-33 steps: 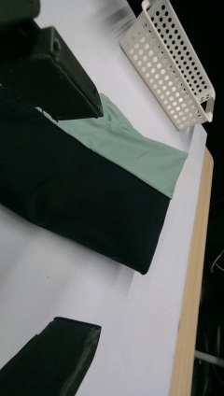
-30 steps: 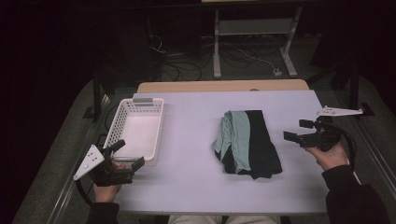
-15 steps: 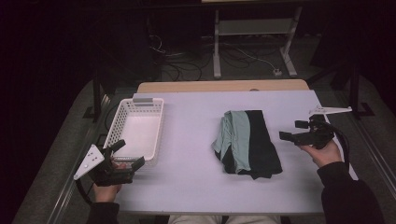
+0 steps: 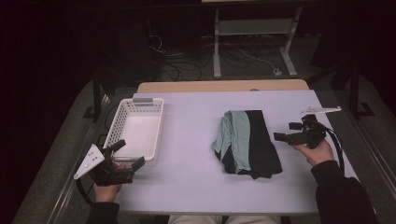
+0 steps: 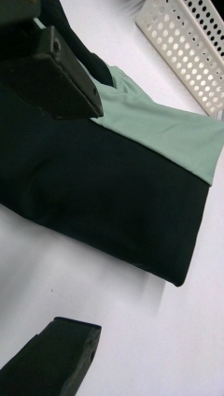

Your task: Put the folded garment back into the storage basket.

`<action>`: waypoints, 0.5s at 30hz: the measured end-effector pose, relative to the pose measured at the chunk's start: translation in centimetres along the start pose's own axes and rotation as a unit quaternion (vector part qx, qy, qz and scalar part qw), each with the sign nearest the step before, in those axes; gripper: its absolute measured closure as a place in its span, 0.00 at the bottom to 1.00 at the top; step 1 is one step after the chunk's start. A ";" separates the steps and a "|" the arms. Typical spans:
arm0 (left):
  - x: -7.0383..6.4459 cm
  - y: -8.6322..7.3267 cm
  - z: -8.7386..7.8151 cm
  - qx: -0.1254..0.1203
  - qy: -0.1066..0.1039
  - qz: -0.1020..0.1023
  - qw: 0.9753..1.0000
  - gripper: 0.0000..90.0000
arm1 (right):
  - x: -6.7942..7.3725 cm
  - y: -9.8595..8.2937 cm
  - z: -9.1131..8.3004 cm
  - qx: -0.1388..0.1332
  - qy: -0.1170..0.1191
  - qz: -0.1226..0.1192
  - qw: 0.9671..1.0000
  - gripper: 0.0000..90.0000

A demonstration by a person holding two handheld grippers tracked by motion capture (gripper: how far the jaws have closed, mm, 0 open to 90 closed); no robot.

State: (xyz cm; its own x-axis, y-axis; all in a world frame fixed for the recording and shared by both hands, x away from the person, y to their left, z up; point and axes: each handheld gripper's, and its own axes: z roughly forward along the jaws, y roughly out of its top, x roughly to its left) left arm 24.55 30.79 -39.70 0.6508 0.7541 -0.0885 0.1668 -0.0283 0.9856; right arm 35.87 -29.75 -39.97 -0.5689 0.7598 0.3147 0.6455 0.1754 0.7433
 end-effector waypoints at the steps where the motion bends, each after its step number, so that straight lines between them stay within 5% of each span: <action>1: 0.0 0.0 0.0 0.000 0.000 0.000 1.000 0.00 | 0.0 0.0 0.1 0.001 0.001 0.001 1.000 0.00; 15: -0.1 0.0 0.1 0.002 -0.001 0.002 1.000 0.00 | 0.0 -0.7 2.1 0.038 0.014 0.010 0.999 0.00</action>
State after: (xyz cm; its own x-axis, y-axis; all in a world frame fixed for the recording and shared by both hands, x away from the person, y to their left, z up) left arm 24.61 30.66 -39.73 0.6536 0.7520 -0.0855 0.1676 -0.0336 0.9853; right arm 36.50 -28.53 -41.70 -0.5692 0.7460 0.3457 0.6928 0.2086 0.6903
